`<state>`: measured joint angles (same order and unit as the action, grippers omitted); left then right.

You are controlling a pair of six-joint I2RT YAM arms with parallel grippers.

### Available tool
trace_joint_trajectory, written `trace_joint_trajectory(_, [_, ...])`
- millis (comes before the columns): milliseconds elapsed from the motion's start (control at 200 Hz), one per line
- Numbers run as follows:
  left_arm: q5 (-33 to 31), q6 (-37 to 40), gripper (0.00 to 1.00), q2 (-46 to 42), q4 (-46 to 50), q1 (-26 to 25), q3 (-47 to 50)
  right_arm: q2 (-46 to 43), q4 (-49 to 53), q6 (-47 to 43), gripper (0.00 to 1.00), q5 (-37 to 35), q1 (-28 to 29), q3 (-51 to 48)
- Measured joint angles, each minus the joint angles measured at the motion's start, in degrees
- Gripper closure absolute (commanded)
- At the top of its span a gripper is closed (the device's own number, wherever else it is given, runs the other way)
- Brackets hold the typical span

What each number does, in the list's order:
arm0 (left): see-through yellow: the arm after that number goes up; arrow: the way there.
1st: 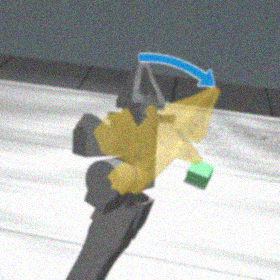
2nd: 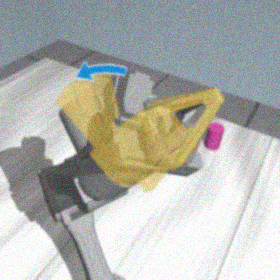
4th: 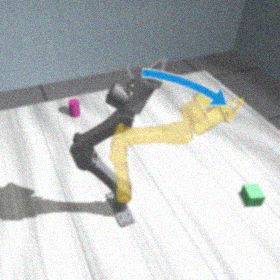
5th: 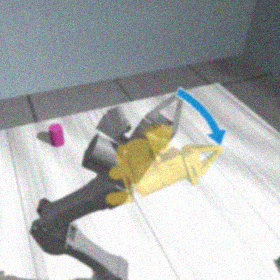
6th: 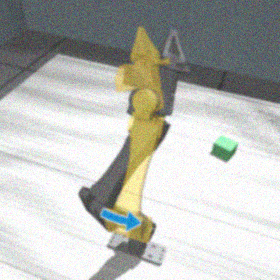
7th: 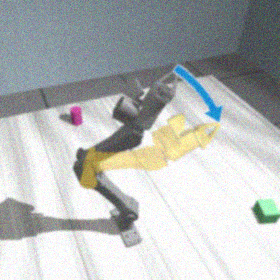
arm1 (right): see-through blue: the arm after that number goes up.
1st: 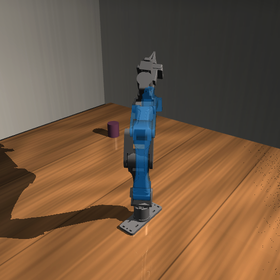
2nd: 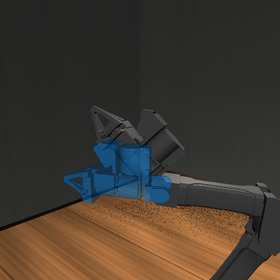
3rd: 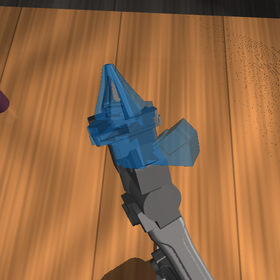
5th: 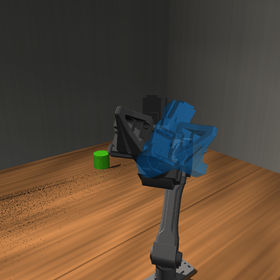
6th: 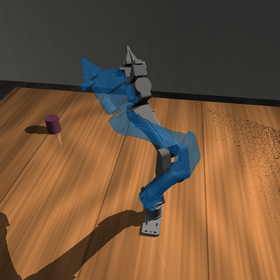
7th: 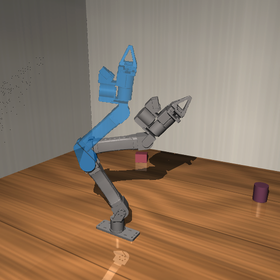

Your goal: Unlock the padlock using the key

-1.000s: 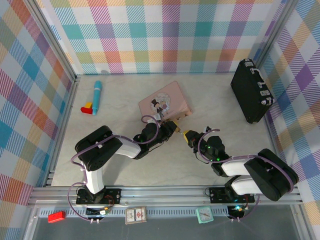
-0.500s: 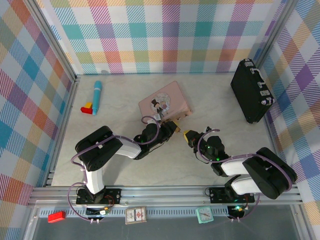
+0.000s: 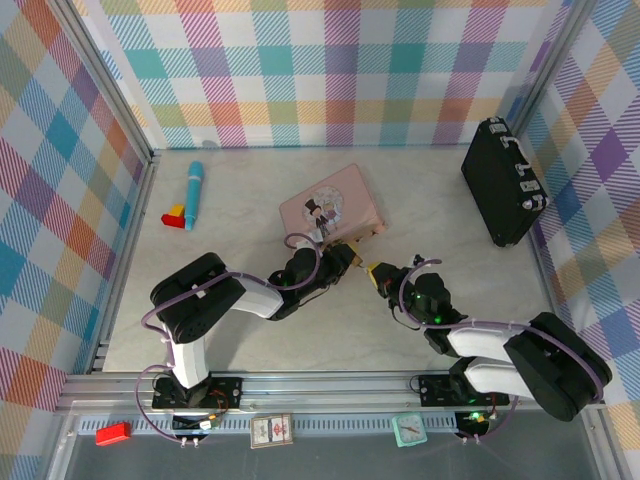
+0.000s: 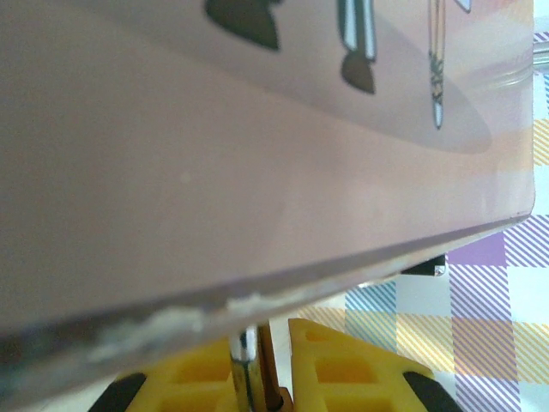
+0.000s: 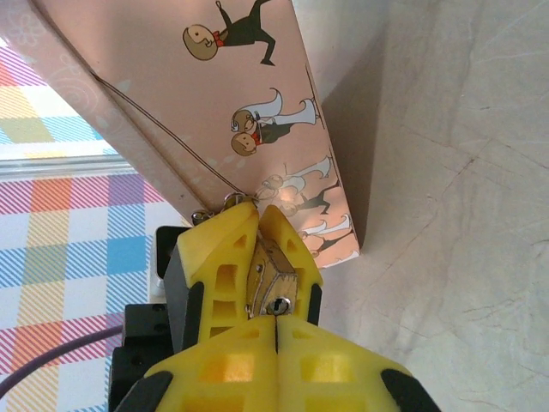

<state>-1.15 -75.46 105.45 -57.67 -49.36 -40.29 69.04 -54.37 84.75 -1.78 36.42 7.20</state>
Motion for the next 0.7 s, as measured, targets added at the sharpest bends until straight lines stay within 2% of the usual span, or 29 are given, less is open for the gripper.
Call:
trace_joint_trajectory(445, [0.24, -0.37, 1.00, -0.33, 1.27, 0.00, -0.04, 2.12, 0.28, -0.13, 1.00, -0.81, 0.42, 0.00])
trace_joint_trajectory(700, [0.26, -0.37, 1.00, -0.33, 1.27, 0.00, -0.04, -1.11, 1.40, -0.15, 1.00, -1.31, 0.42, 0.00])
